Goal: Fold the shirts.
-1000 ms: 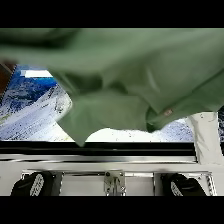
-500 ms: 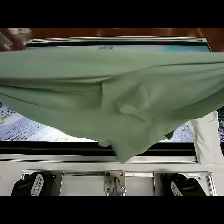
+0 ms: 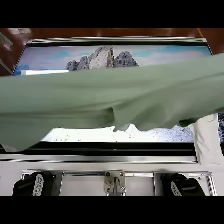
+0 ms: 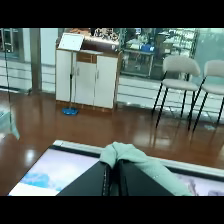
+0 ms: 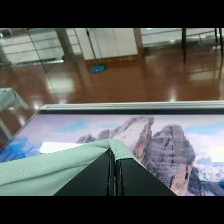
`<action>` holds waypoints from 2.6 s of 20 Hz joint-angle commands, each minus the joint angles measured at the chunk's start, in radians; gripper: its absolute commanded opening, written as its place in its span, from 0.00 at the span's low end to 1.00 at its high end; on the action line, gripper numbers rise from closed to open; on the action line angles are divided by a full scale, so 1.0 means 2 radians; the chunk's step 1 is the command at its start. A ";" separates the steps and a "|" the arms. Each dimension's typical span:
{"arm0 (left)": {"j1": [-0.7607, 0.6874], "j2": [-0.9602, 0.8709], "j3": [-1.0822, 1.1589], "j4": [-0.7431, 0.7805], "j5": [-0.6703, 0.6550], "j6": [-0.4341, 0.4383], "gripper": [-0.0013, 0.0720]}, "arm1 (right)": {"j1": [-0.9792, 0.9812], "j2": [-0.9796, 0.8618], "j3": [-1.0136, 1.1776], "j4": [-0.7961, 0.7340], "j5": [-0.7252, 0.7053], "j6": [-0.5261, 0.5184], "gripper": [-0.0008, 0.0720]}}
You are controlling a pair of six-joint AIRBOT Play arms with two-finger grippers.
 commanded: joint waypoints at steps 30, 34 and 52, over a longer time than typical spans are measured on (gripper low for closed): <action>-0.133 -0.480 -0.329 -0.188 0.243 0.011 0.09 | 0.001 -0.608 0.000 0.021 -0.173 0.008 0.08; -0.131 -0.519 -0.328 -0.241 0.211 0.012 0.41 | 0.001 -0.645 0.000 0.049 -0.146 0.005 0.44; -0.007 -0.523 -0.442 -0.245 0.005 0.132 0.98 | -0.197 -0.546 -0.077 0.194 0.129 -0.135 0.90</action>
